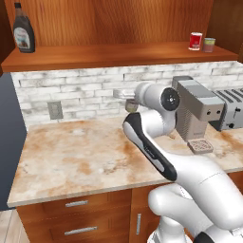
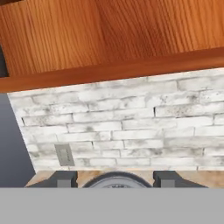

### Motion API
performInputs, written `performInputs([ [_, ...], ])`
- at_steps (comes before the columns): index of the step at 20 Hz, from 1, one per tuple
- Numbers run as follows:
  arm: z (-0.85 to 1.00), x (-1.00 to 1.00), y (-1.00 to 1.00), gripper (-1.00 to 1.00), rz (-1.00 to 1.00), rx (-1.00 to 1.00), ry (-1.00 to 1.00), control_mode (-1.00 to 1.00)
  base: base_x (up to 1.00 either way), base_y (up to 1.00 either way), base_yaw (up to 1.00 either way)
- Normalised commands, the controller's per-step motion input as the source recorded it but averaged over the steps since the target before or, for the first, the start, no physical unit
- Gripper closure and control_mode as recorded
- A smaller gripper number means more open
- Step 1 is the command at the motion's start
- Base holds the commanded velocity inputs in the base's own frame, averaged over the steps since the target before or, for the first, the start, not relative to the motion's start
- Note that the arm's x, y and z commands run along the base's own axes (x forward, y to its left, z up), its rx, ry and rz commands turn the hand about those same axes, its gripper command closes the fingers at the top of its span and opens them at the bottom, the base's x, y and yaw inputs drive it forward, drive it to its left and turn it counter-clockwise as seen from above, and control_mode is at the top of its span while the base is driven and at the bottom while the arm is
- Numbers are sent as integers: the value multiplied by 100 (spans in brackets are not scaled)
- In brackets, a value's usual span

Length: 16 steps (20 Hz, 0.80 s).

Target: Pick the cans from the counter and place them in their designated side in the cabinet.

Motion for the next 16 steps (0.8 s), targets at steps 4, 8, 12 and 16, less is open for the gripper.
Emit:
performInputs([
  [4, 33, -34, -26, 100, 0, 0, -1, -100, 0, 0, 0],
  [8, 39, -32, -20, 100, 0, 0, 11, -100, 0, 0, 0],
  [12, 42, -39, -20, 100, 0, 0, 8, -100, 0, 0, 0],
  [16, 32, -43, -25, 100, 0, 0, 1, -100, 0, 0, 0],
])
